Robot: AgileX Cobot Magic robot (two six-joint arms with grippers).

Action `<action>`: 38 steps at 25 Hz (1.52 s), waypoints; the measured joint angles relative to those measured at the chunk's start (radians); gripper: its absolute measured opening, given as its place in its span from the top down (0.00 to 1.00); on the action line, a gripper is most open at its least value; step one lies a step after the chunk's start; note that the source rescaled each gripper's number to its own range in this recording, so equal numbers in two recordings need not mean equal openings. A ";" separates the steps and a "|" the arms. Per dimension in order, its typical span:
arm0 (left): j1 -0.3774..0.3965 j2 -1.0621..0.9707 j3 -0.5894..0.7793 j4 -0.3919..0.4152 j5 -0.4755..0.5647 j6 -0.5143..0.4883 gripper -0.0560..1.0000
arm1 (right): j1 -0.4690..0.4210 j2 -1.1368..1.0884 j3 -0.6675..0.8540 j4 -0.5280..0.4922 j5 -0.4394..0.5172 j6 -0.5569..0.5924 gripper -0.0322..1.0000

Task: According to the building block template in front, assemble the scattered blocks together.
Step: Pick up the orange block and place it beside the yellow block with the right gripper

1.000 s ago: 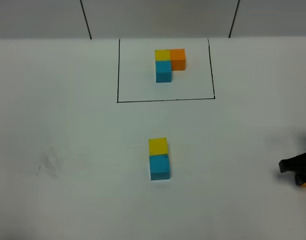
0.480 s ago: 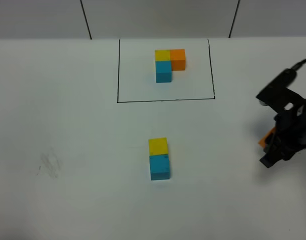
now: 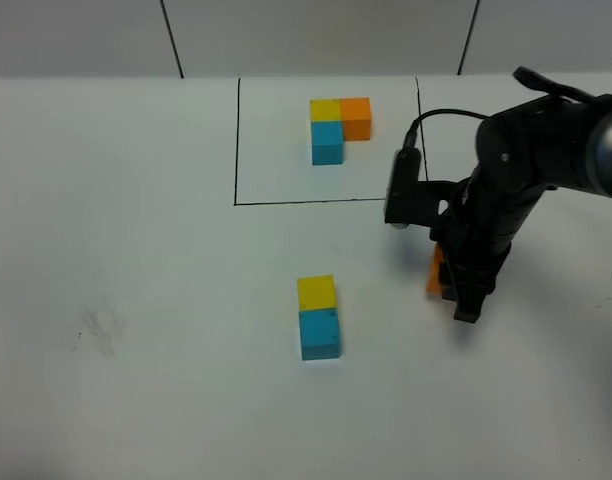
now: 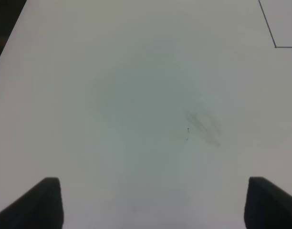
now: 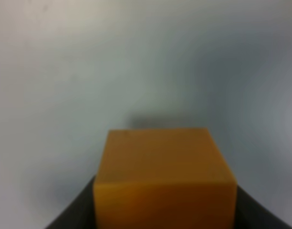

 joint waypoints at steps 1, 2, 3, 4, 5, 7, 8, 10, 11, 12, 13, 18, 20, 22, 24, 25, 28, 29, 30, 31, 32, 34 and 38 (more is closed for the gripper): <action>0.000 0.000 0.000 0.000 0.000 0.000 0.34 | 0.014 0.010 -0.012 0.000 0.003 -0.004 0.78; 0.000 0.000 0.000 0.000 0.000 0.000 0.34 | 0.029 0.017 -0.022 0.000 0.005 -0.007 0.78; 0.000 0.000 0.000 0.000 0.000 0.000 0.34 | 0.044 0.023 -0.031 0.000 0.006 -0.010 0.78; 0.000 0.000 0.000 0.000 0.000 0.000 0.34 | 0.059 0.026 -0.041 -0.001 0.008 -0.010 0.78; 0.000 0.000 0.000 0.000 0.000 0.000 0.34 | 0.071 0.028 -0.048 -0.001 0.007 -0.010 0.78; 0.000 0.000 0.000 0.000 0.000 -0.006 0.34 | 0.100 0.037 -0.065 -0.001 0.008 -0.014 0.78; 0.000 0.000 0.000 0.000 0.000 -0.006 0.34 | 0.113 0.044 -0.075 -0.001 0.011 -0.016 0.78; 0.000 0.000 0.000 0.000 0.000 0.000 0.34 | 0.139 0.062 -0.100 -0.003 0.016 -0.018 0.78; 0.000 0.000 0.000 0.000 0.000 0.000 0.34 | 0.149 0.072 -0.116 -0.003 0.021 -0.018 0.78; 0.000 0.000 0.000 0.000 0.000 0.000 0.34 | 0.156 0.080 -0.129 -0.001 0.027 -0.018 0.78; 0.000 0.000 0.000 0.000 0.000 0.000 0.34 | 0.162 0.090 -0.143 -0.001 0.032 -0.018 0.78; 0.000 0.000 0.000 0.000 0.000 0.000 0.34 | 0.178 0.113 -0.184 -0.002 0.051 -0.018 0.78; 0.000 0.000 0.000 0.000 0.000 -0.006 0.34 | 0.190 0.116 -0.188 -0.002 0.051 -0.018 0.78; 0.000 0.000 0.000 0.000 0.000 -0.006 0.34 | 0.199 0.119 -0.190 0.001 0.051 -0.019 0.78; 0.000 0.000 0.000 0.000 0.000 -0.006 0.34 | 0.204 0.123 -0.190 0.001 0.051 -0.021 0.78; 0.000 0.000 0.000 0.000 0.000 -0.006 0.34 | 0.204 0.124 -0.190 0.001 0.051 -0.022 0.78; 0.000 0.000 0.000 0.000 0.000 -0.006 0.34 | 0.209 0.124 -0.190 0.001 0.051 -0.023 0.78; 0.000 0.000 0.000 0.000 0.000 -0.006 0.34 | 0.213 0.124 -0.190 0.001 0.051 -0.025 0.78; 0.000 0.000 0.000 0.000 0.000 0.000 0.34 | 0.218 0.124 -0.190 0.001 0.051 -0.027 0.78; 0.000 0.000 0.000 0.000 0.000 0.000 0.34 | 0.222 0.124 -0.190 0.001 0.050 -0.030 0.78; 0.000 0.000 0.000 0.000 0.000 0.000 0.34 | 0.224 0.124 -0.190 0.001 0.048 -0.034 0.78; 0.000 0.000 0.000 0.000 0.000 -0.006 0.34 | 0.224 0.128 -0.190 0.001 0.043 -0.037 0.78; 0.000 0.000 0.000 0.000 0.000 -0.006 0.34 | 0.224 0.165 -0.190 0.003 0.037 -0.038 0.78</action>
